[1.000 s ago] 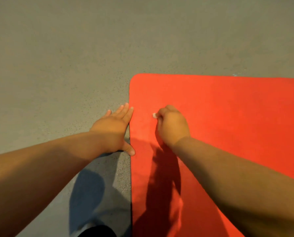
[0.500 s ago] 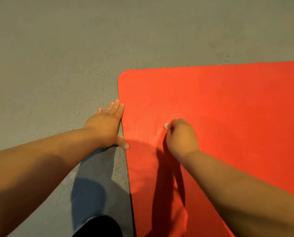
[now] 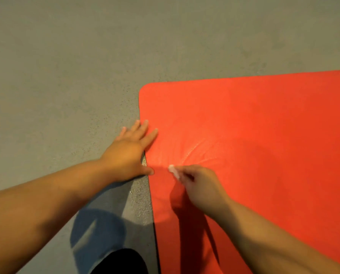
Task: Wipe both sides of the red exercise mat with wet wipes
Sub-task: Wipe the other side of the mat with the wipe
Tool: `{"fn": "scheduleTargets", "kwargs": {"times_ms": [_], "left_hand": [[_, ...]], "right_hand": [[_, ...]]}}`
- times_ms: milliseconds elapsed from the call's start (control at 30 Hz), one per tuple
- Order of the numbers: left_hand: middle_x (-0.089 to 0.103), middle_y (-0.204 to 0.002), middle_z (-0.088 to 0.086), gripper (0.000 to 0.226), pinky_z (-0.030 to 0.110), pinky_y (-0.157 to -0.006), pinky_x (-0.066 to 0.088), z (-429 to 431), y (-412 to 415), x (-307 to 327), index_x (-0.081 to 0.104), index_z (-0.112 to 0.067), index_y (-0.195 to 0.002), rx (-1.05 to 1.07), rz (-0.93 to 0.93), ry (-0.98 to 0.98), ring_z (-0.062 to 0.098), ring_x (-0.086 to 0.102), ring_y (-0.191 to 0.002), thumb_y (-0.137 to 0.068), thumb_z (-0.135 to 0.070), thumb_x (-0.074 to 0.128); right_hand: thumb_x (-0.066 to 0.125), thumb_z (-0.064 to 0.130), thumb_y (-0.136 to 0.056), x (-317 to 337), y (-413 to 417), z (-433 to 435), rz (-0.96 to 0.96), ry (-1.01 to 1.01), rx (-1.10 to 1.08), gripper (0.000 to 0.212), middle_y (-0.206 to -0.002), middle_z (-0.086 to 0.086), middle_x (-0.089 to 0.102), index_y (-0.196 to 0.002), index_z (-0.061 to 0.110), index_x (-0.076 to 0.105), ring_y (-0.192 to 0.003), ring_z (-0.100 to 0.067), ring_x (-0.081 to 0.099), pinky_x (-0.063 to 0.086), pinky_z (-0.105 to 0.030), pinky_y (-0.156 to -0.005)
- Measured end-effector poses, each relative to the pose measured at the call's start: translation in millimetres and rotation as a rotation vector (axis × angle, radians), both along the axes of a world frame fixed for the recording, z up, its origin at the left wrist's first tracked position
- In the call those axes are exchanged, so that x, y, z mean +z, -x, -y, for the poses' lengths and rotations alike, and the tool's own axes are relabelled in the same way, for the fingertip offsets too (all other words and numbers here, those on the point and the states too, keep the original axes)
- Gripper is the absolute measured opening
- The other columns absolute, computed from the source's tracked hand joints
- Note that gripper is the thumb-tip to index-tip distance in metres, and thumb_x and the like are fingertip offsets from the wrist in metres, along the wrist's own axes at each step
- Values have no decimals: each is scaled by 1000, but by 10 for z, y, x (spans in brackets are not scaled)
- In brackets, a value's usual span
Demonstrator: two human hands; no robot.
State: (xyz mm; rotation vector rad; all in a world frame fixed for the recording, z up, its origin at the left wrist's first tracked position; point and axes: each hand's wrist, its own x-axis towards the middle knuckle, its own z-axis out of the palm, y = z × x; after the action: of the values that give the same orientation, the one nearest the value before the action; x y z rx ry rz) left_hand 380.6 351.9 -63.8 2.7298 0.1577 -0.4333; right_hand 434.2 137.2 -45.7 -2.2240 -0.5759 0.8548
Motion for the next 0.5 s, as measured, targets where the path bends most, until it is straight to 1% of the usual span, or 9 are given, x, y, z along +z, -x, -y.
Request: {"fn": "scheduleTargets", "kwargs": {"times_ms": [67, 100, 133, 167, 233, 300, 367, 433, 500], "left_hand": [[25, -157, 4, 94, 35, -113, 24, 134, 129, -24, 32, -25, -149, -93, 179, 107, 27, 33, -139, -71, -54, 76], [38, -151, 3, 81, 33, -107, 33, 211, 178, -43, 42, -24, -144, -113, 228, 160, 26, 45, -130, -75, -50, 75], [49, -143, 3, 68, 33, -101, 42, 279, 205, -74, 49, -24, -139, -136, 269, 182, 25, 54, -119, -78, -46, 72], [56, -133, 3, 57, 33, -92, 50, 332, 209, -112, 55, -24, -134, -174, 312, 174, 25, 59, -109, -82, -44, 66], [61, -117, 3, 41, 32, -74, 55, 425, 179, -190, 62, -23, -123, -274, 369, 139, 24, 61, -91, -85, -39, 59], [61, -107, 4, 34, 33, -68, 54, 515, 124, -256, 66, -19, -115, -309, 402, 134, 25, 59, -82, -83, -31, 67], [59, -102, 5, 37, 37, -68, 55, 634, 26, -250, 63, -16, -113, -244, 407, 155, 27, 58, -83, -79, -29, 70], [58, -104, 6, 39, 37, -74, 55, 715, -121, -231, 57, -18, -115, -172, 423, 189, 28, 58, -89, -79, -29, 68], [59, -102, 6, 33, 34, -73, 54, 704, -305, -247, 61, -17, -108, -198, 436, 172, 27, 57, -87, -77, -21, 73]], "right_hand": [[45, -2, -93, -13, -21, -64, -260, -111, -226, 30, -83, 3, 68, -110, 15, 63, -71, -9, 62, 51, -27, -71], [44, -3, -92, -33, -76, -62, -297, -115, -349, 30, -79, 2, 69, -106, 16, 63, -65, -11, 61, 51, -30, -66], [46, 0, -90, -50, -146, -40, -228, -78, -398, 28, -76, 0, 69, -101, 18, 64, -62, -13, 61, 50, -32, -64], [48, 2, -88, -75, -219, -5, -103, -17, -399, 26, -77, -2, 70, -97, 19, 66, -64, -15, 61, 49, -31, -65], [51, 2, -84, -67, -330, 44, 189, 144, -270, 27, -91, -6, 67, -99, 18, 68, -81, -20, 60, 43, -26, -76], [54, 1, -81, -48, -401, 55, 356, 220, -126, 33, -111, -7, 60, -107, 15, 68, -103, -24, 54, 35, -23, -89], [54, 0, -80, -5, -479, 44, 390, 234, -70, 36, -122, -6, 57, -109, 15, 69, -114, -25, 51, 32, -21, -96], [53, -2, -80, 34, -558, 39, 365, 231, -48, 36, -124, -6, 59, -109, 13, 70, -115, -24, 53, 32, -19, -97], [53, -1, -81, 52, -616, 55, 364, 259, -34, 38, -126, -6, 58, -113, 13, 68, -118, -24, 52, 30, -18, -98]]}}
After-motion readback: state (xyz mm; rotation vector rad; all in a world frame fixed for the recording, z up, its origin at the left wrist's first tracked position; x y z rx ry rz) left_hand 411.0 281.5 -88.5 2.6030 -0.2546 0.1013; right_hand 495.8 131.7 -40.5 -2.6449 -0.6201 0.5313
